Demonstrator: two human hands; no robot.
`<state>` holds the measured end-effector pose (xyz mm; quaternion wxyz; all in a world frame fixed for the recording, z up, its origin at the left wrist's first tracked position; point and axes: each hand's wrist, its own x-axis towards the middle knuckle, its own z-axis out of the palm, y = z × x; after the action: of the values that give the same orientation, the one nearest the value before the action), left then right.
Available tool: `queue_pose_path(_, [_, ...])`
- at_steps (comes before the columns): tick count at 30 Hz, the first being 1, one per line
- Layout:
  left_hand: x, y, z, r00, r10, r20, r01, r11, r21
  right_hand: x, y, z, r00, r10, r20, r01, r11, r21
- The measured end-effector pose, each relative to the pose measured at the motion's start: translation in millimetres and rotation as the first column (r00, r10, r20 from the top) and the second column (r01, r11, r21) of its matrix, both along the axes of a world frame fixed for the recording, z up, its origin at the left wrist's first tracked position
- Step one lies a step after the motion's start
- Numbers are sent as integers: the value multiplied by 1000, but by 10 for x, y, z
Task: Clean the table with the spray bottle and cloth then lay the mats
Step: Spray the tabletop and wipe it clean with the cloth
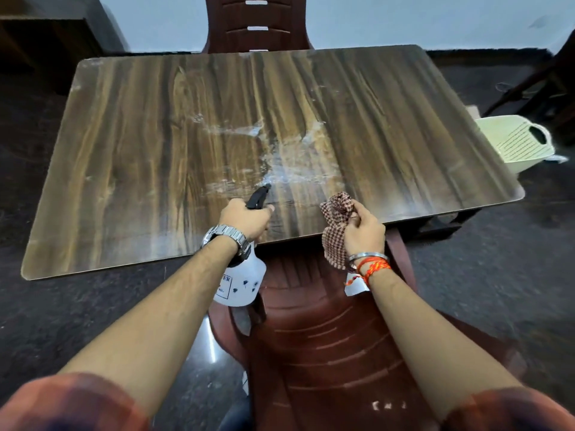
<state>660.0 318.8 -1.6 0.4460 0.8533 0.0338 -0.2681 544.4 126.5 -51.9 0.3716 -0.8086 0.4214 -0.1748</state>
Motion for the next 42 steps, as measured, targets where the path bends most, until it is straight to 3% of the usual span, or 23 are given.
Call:
queue_pose_path(4, [-18, -82, -19, 999, -4, 33, 1, 997, 80, -56, 16, -35, 1000, 16, -4, -16, 1000, -2])
queue_pose_path(13, [-97, -51, -159, 999, 46, 16, -47, 996, 71, 123, -12, -194, 994, 60, 97, -59, 998, -15])
queue_pose_path(18, [-153, -125, -219, 998, 65, -13, -65, 998, 12, 54, -53, -248, 980, 48, 195, -34, 997, -74])
queue_pose_path(26, [-273, -395, -155, 987, 158, -11, -157, 987, 45, 169, -372, -189, 910, 79, 406, -52, 996, -79])
queue_pose_path(29, [-351, -592, -157, 976, 218, -1, -217, 974, 60, 232, -642, -188, 870, 150, 469, -67, 980, -190])
queue_pose_path(32, [-452, -840, -138, 955, 295, 38, -297, 948, 114, 256, -1082, -319, 821, 466, 329, -392, 880, -269])
queue_pose_path(35, [-621, -1072, -133, 942, 334, 30, -335, 933, 135, 258, -1487, -518, 691, 723, -17, -710, 675, -201])
queue_pose_path(39, [-811, -1208, -151, 909, 417, -27, -413, 907, 79, 352, -1688, -595, 644, 692, -325, -760, 626, -174])
queue_pose_path(42, [-874, -1213, -141, 875, 483, -31, -478, 872, 102, 352, -1622, -619, 525, 673, -521, -821, 562, -101])
